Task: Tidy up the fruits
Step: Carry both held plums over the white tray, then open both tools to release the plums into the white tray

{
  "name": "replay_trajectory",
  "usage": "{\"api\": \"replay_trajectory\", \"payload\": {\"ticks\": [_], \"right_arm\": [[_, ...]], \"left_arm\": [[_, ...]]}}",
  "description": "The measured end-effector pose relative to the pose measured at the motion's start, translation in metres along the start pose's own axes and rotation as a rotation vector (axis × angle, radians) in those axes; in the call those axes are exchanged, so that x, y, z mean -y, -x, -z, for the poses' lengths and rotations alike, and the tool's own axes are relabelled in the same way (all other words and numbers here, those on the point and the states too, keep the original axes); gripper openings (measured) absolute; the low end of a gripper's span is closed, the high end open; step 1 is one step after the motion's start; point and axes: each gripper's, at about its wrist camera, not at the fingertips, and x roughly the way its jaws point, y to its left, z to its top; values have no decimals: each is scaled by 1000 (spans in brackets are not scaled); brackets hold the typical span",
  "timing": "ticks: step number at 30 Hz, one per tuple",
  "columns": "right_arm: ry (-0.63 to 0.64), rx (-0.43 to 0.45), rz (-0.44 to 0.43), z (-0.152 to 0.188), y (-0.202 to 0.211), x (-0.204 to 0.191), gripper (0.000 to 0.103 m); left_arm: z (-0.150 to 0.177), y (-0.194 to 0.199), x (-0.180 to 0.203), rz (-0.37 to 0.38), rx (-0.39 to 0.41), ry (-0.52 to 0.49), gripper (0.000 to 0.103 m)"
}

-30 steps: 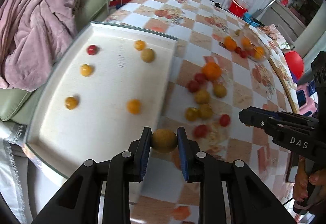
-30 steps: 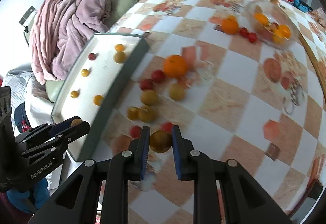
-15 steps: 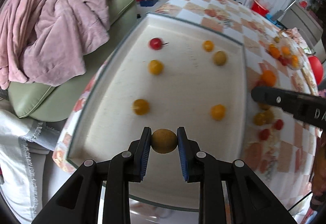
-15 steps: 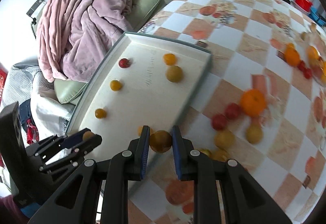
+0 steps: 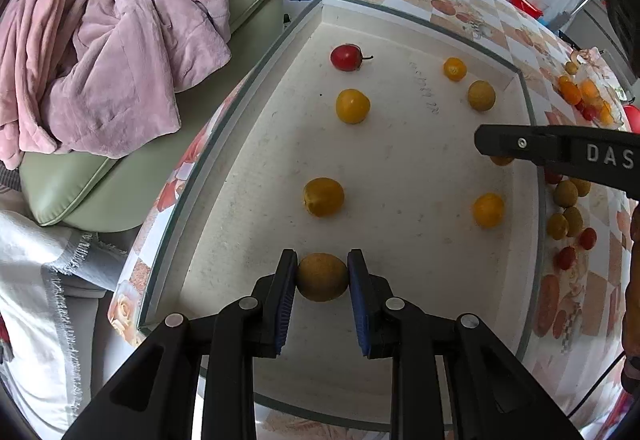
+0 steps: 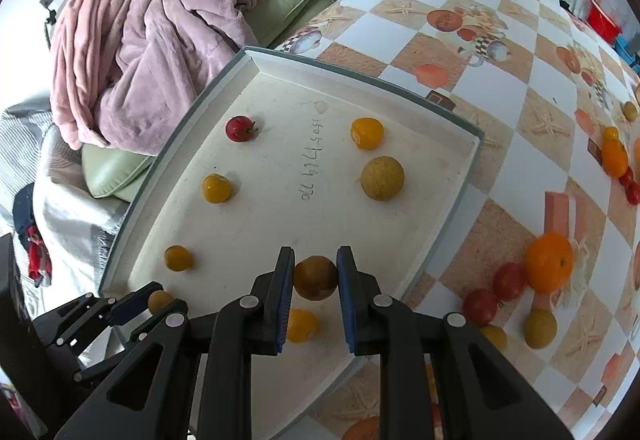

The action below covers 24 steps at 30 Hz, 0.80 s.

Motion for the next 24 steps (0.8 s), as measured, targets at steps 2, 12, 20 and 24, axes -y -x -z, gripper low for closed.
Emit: {"api": "replay_trajectory", "payload": {"ticks": [2, 12, 20, 24], "right_arm": [[12, -6, 13, -1, -4, -2, 24], [28, -32, 58, -1, -18, -5, 25], [43, -40, 46, -2, -20, -8, 42], [36, -23, 27, -1, -14, -9, 60]], "left_arm": [[0, -1, 0, -4, -3, -1, 28], [1, -2, 5, -28, 6, -40, 28], [1, -3, 8, -58, 2, -62, 35], [2, 6, 5, -77, 50, -51, 72]]}}
